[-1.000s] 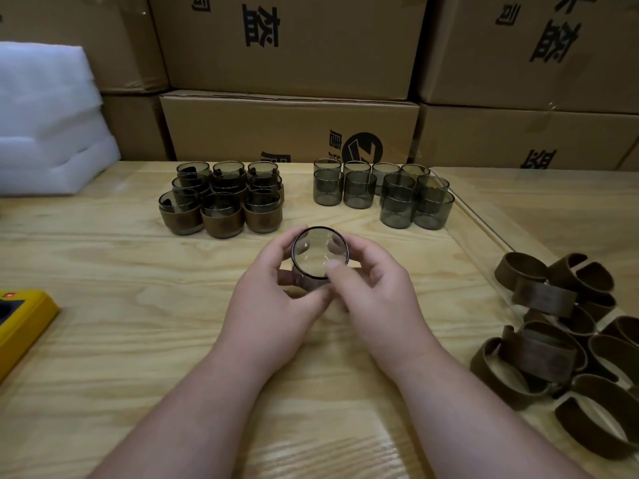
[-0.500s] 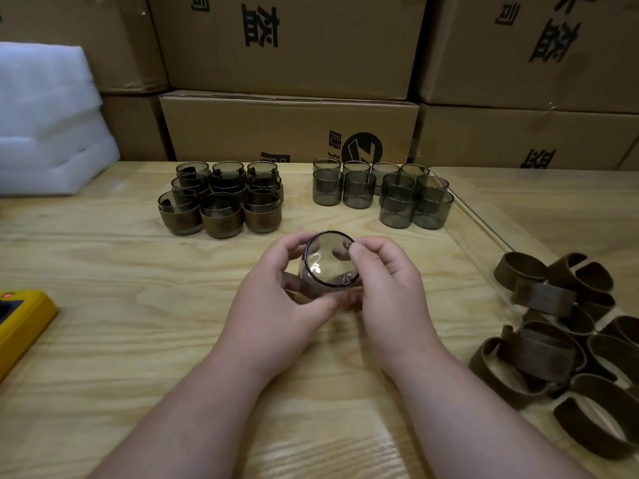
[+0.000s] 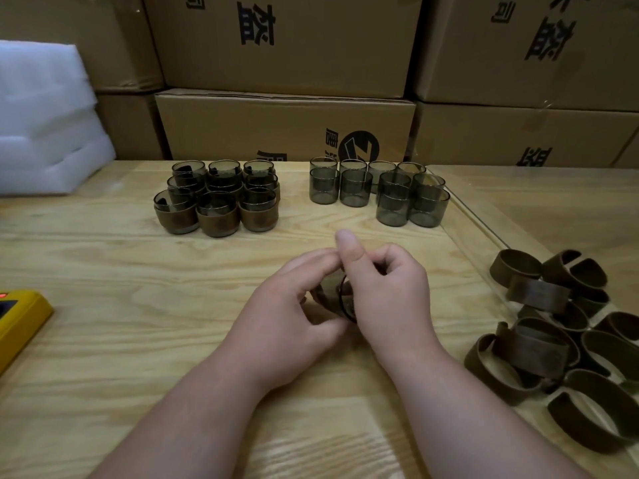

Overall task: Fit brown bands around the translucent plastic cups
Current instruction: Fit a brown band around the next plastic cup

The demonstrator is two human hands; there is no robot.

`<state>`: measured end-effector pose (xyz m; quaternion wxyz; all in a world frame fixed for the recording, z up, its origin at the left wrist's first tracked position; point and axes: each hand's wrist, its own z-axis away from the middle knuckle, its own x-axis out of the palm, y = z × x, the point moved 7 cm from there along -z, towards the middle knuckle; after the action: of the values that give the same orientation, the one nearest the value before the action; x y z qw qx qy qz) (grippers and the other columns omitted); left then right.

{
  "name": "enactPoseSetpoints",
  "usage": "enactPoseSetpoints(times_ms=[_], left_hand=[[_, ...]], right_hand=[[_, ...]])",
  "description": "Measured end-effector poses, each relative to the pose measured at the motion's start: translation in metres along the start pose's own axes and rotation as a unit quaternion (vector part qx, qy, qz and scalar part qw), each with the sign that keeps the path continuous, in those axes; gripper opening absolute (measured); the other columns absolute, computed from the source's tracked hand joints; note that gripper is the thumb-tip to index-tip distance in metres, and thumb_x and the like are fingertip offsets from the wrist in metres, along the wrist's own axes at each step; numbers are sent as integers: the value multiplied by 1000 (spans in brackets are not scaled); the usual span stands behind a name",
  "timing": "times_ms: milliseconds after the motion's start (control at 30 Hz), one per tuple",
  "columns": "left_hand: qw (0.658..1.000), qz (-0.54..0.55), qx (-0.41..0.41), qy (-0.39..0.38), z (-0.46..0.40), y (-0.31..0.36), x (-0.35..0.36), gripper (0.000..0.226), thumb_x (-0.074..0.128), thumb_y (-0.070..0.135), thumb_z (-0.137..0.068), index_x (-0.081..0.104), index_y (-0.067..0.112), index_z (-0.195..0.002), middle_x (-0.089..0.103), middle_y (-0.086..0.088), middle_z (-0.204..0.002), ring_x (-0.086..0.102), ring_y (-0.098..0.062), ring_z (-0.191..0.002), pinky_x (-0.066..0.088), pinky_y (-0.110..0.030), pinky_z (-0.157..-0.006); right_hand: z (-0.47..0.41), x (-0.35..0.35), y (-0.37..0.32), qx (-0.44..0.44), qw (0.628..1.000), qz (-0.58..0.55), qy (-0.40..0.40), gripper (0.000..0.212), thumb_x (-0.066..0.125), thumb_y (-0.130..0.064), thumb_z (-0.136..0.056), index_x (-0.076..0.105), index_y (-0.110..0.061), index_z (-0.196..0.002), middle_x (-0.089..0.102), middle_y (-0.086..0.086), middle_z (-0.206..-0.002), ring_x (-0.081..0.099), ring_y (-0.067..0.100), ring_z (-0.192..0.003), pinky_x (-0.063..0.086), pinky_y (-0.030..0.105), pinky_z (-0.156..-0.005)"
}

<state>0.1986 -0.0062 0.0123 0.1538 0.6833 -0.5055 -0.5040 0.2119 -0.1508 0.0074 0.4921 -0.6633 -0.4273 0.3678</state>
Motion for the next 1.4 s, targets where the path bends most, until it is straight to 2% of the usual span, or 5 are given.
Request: enactPoseSetpoints(times_ms=[167,333,700,1167,1400], left_hand=[[999,28,-14,21,2,3,-3,76,80,56,-59,53,59,-130,59,34,-130,58,-1,-117,39,-7,-91],[974,202,-29,96,0,0,-12,76,91,43,-57,55,56,-123,72,7,-123,69,-16,-116,54,-40,-100],[982,130,-29,134,0,-9,-18,87,88,42,-60,44,66,-132,62,20,-126,68,-13,-103,58,-30,-82],[986,55,-50,148,1,-11,-20,89,86,42,-73,41,45,-149,60,29,-128,59,4,-117,45,-8,-94],[988,79,-88,99,1,-18,-13,73,76,53,-63,59,47,-133,69,28,-122,64,3,-116,55,-33,-100]], right_hand=[[-9,-9,16,106,993,-45,36,66,43,-69,-92,62,-10,-68,73,11,-71,74,29,-72,62,51,-71],[-9,-11,12,75,996,-37,44,58,41,-55,-105,64,-16,-69,73,9,-71,70,20,-64,53,32,-61],[0,12,2,-26,996,-54,-65,10,57,-41,-93,67,-41,-94,68,-20,-94,64,-2,-86,49,13,-69],[4,19,-1,1,989,-97,-107,44,73,-42,-77,68,-26,-118,76,-12,-102,72,8,-97,60,28,-80],[6,19,-4,-31,990,-57,-126,51,80,-43,-70,66,-33,-118,74,-13,-108,68,0,-104,55,19,-82]])
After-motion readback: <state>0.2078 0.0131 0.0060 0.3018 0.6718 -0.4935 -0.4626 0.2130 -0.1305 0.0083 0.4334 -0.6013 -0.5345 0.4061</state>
